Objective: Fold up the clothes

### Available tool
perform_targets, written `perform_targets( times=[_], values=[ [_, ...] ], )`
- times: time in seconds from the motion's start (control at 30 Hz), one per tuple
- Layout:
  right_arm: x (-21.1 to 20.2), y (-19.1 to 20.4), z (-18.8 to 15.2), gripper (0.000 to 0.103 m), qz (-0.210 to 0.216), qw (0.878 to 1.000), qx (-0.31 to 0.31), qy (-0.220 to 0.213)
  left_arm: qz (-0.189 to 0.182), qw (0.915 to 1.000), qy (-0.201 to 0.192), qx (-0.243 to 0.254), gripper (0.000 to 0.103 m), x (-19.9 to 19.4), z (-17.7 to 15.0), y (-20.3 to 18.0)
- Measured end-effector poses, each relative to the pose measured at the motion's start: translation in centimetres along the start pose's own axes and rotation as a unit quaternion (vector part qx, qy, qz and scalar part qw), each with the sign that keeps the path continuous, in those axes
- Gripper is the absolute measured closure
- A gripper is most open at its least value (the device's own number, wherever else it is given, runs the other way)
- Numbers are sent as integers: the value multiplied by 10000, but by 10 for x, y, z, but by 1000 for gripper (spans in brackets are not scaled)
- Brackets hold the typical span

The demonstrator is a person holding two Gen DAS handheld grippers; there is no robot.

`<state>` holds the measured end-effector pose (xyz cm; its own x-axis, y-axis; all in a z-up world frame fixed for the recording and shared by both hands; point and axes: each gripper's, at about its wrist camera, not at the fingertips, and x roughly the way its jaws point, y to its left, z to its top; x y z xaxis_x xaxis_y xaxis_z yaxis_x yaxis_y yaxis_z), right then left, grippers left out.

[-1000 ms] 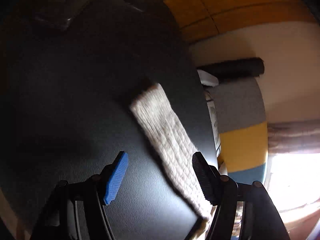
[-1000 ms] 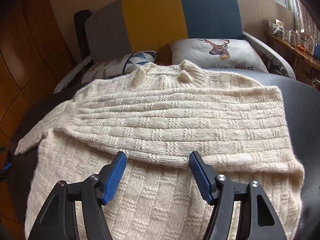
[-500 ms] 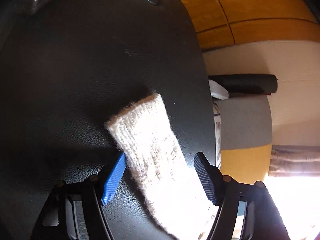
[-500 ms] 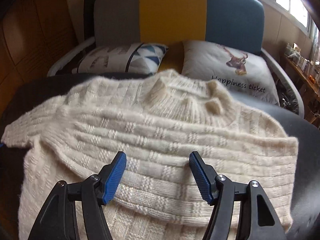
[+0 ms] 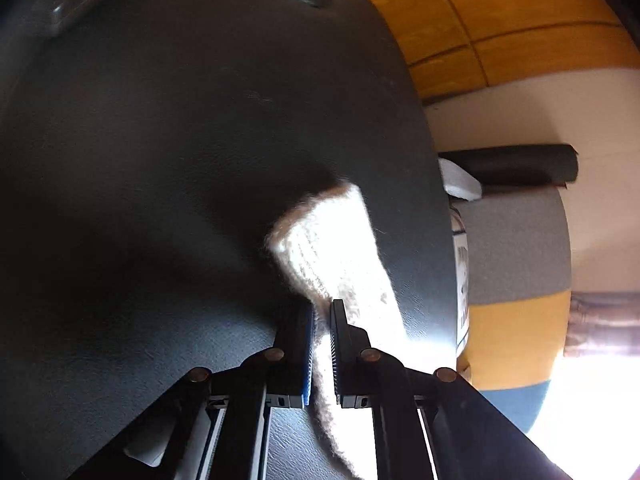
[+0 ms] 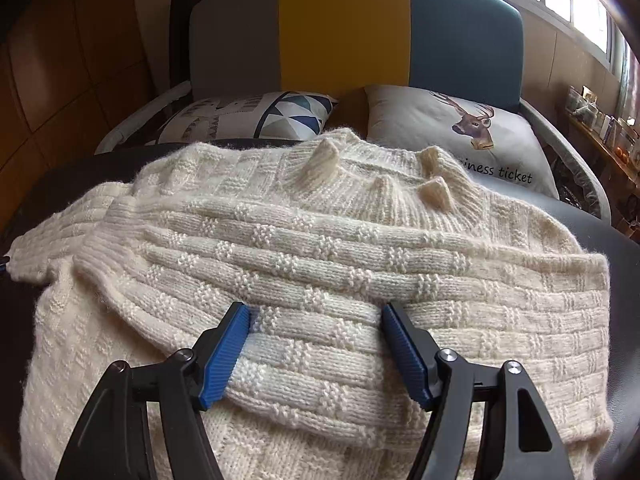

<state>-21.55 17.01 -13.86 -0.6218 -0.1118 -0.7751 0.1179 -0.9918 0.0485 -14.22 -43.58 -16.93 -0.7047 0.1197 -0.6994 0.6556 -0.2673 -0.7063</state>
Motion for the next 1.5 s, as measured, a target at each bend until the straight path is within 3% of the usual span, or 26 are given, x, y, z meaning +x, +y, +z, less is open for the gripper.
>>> perform_targets(
  times=[0.17, 0.27, 0.37, 0.53, 0.73, 0.9, 1.0, 1.07, 1.13, 1.2, 1.33, 1.4, 1.5],
  values=[
    [-1, -1, -1, 32, 31, 10000, 33, -29, -556, 9965, 189, 590, 95, -8, -26, -41],
    [0, -2, -1, 32, 49, 10000, 50, -38, -980, 9878, 436, 1125, 95, -10, -59, -82],
    [0, -2, -2, 32, 76, 9999, 73, -49, -1389, 9719, 784, 1734, 95, -8, -106, -125],
    [-1, -5, -2, 32, 168, 9997, 148, -77, -1884, 9355, 1606, 2521, 95, 12, -202, -184],
    [-2, -12, -3, 32, 359, 9989, 285, -123, -1661, 8983, 2535, 3181, 96, 61, -305, -210],
    [-4, -17, -2, 32, 575, 9973, 440, -156, -1191, 8835, 2932, 3455, 100, 93, -354, -200],
    [-12, -32, 3, 28, 1428, 9844, 1028, -90, -1094, 8798, 3071, 3460, 100, 98, -364, -190],
    [-18, -41, 7, 29, 2011, 9691, 1425, -52, -1277, 8803, 3130, 3328, 100, 92, -360, -186],
    [-20, -45, 7, 30, 3107, 9277, 2071, -60, -1587, 8869, 3125, 3008, 100, 77, -346, -178],
    [-5, -37, 6, 31, 3594, 8985, 2502, 300, -1868, 8949, 3127, 2580, 100, 64, -324, -168],
    [18, -20, -1, 34, 3758, 8735, 3057, 473, -1981, 9127, 2858, 2145, 99, 39, -277, -136],
    [25, -14, -1, 43, 3739, 8660, 3291, 446, -1993, 9211, 2780, 1860, 95, 32, -255, -115],
    [29, -7, 3, 43, 3669, 8552, 3651, 248, -1956, 9335, 2623, 1464, 88, 34, -228, -90]
  ],
)
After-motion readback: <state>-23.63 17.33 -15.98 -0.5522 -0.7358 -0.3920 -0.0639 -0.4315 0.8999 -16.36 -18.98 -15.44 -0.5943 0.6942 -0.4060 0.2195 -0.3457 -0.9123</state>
